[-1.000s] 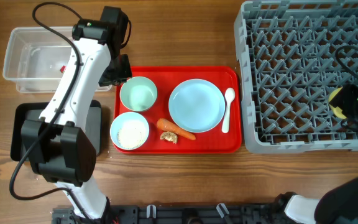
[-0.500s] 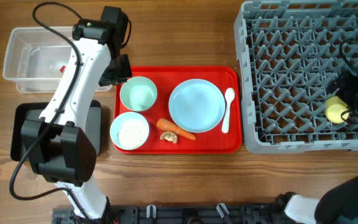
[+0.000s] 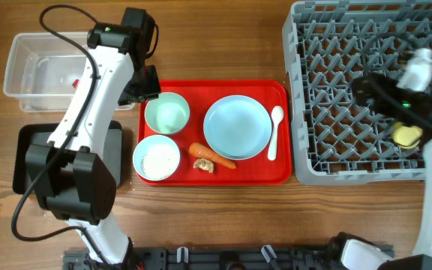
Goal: Sort waste into correct bins and load items into the dishwasher rack
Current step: 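Move right gripper to the light-blue plate and grip its rim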
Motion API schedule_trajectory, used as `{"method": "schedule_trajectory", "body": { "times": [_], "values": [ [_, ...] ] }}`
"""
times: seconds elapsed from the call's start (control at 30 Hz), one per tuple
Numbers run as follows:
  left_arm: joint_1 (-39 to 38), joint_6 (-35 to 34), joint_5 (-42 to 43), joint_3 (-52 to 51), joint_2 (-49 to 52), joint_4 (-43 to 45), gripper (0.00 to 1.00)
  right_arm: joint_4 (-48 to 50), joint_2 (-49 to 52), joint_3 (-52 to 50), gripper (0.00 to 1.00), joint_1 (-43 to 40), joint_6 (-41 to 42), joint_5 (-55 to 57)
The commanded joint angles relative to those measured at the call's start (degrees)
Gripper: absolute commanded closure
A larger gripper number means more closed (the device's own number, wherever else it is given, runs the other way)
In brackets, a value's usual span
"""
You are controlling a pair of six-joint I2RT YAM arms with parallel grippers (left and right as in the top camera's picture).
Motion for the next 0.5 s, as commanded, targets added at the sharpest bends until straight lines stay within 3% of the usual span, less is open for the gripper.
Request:
{"method": "schedule_trajectory", "body": {
  "times": [0.0,0.27,0.3,0.33,0.37,0.47],
  "values": [
    [1.3,-2.9,0.9,0.4,-1.6,-0.6,0.55,-0.4,-0.5,0.9,0.08,10.9,-3.8,2.2],
    [7.3,-4.3,1.0,0.4,-8.5,-1.6,0.52,0.5,2.7,0.9,0.08,31.1,-1.2,17.3],
    [8.2,-4.5,1.0,0.4,-9.2,-1.6,0.49,0.1,3.8,0.9,0.08,32.6,0.2,18.4],
    [9.0,-4.5,1.2,0.4,-9.9,-1.6,0.32,-0.4,5.0,0.9,0.09,33.9,1.7,19.7],
    [9.7,-4.5,1.5,0.4,-10.4,-1.6,0.23,-1.0,6.4,0.9,0.1,35.0,3.0,20.7],
    [12.0,-4.5,2.0,0.4,-11.3,-1.7,0.22,-1.8,10.9,0.9,0.14,37.3,6.8,21.3]
  ]
}}
